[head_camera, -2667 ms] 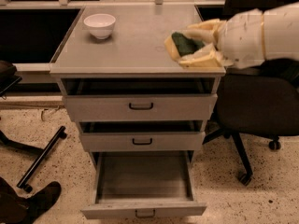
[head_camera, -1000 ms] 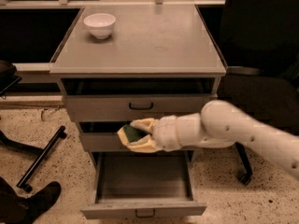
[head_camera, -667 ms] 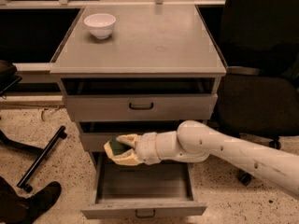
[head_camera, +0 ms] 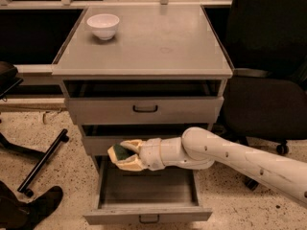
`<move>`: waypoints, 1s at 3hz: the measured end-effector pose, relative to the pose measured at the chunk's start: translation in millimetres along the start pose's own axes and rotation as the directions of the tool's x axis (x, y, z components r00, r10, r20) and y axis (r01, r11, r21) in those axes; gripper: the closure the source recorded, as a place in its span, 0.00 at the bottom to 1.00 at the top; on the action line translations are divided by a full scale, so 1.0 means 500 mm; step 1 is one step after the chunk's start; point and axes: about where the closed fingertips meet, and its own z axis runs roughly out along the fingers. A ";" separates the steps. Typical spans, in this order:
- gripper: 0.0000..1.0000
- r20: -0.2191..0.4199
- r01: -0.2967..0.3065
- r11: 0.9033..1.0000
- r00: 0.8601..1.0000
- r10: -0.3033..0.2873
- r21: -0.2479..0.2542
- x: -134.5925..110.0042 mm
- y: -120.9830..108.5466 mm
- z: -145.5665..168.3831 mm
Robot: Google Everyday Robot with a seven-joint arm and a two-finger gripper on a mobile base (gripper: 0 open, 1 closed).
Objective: Place sponge into bottom drawer
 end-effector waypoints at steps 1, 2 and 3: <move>1.00 -0.007 -0.014 1.000 1.000 0.014 -0.005 0.037 0.011 0.032; 1.00 -0.010 -0.011 1.000 1.000 0.011 0.007 0.143 0.034 0.114; 1.00 -0.021 -0.049 0.997 0.998 0.051 0.062 0.291 0.052 0.211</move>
Offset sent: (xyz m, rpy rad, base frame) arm -0.0345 0.0635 -0.3009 0.1015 0.2201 -0.1025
